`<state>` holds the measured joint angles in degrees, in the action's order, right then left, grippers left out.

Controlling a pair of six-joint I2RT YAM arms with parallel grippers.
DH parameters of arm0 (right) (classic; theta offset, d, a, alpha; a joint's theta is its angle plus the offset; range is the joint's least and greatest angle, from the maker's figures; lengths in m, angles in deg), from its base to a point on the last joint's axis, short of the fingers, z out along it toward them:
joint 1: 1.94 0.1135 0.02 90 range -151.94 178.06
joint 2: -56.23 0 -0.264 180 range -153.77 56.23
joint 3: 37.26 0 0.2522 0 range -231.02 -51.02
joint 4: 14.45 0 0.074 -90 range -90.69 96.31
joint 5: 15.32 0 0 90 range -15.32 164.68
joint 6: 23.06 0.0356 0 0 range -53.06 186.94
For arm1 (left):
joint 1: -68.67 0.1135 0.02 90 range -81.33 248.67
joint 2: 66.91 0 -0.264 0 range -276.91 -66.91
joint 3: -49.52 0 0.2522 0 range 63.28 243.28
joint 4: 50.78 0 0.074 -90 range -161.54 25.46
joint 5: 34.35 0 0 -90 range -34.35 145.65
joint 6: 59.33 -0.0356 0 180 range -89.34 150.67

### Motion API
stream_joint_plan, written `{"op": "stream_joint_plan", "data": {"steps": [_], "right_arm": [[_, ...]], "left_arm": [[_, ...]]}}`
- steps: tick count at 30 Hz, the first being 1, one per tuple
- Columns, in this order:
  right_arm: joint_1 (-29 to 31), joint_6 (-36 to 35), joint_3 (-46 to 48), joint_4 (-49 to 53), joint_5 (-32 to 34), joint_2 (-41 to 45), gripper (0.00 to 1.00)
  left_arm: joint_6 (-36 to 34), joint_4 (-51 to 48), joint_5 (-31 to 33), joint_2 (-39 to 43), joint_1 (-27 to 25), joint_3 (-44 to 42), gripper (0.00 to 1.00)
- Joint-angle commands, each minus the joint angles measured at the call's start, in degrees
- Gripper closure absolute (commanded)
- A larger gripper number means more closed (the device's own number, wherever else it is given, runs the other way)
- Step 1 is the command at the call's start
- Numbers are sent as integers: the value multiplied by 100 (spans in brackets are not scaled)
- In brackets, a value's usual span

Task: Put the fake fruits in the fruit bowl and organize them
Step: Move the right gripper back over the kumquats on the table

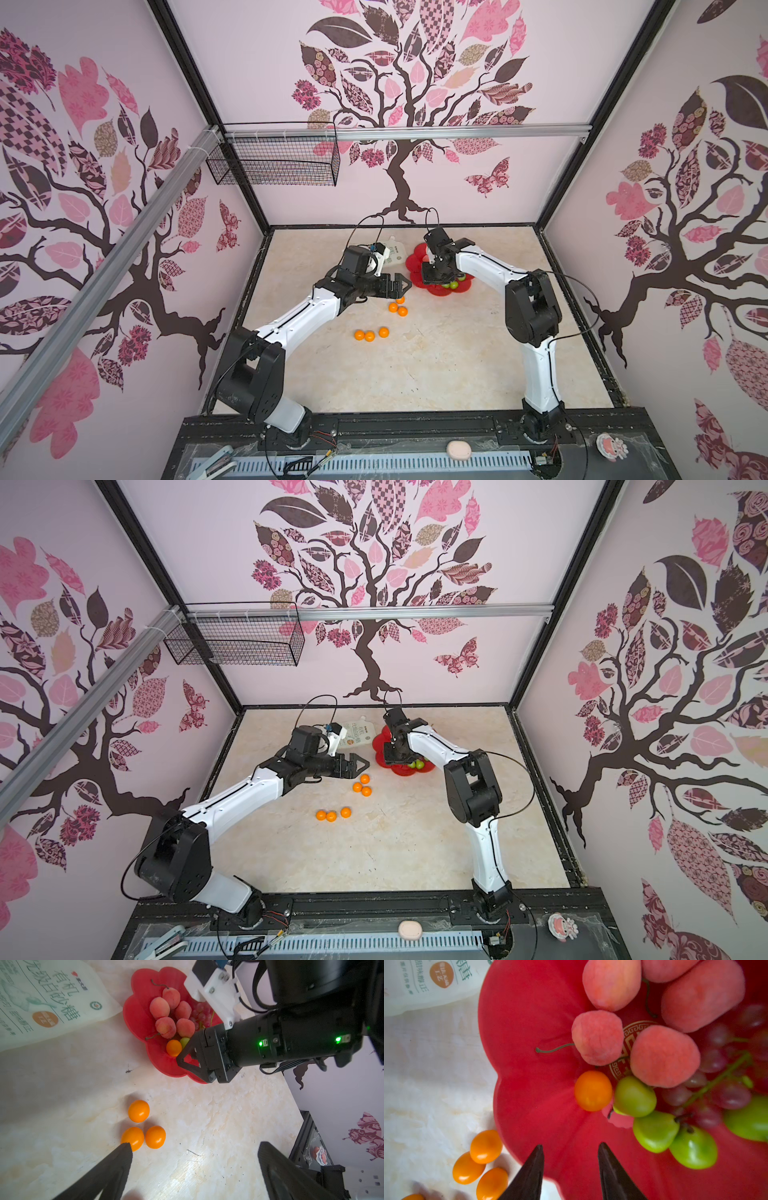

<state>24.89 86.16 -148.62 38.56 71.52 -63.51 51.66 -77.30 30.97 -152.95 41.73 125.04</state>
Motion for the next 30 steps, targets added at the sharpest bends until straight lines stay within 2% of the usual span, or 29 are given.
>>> {"op": "stream_joint_plan", "data": {"steps": [1, 7, 11, 16, 22, 30], "right_arm": [[60, -15, 144, -286, -152, 737, 54], [604, -176, 238, -168, 45, 819, 54], [957, -108, -94, 104, 114, 494, 54], [1119, 427, -549, 350, -5, -11, 54], [1401, 735, -1307, 814, 304, -657, 54], [1421, 1016, -1847, 1199, 672, -1211, 54]], "left_arm": [[-142, 9, 188, 340, 11, -184, 2], [-171, -190, 453, 513, 13, -264, 1], [-95, -173, 299, 466, 207, -224, 1], [232, 159, -79, 442, 597, -343, 2], [473, 344, -237, 414, 915, -399, 1], [785, 538, -388, 330, 1215, -469, 2]]}}
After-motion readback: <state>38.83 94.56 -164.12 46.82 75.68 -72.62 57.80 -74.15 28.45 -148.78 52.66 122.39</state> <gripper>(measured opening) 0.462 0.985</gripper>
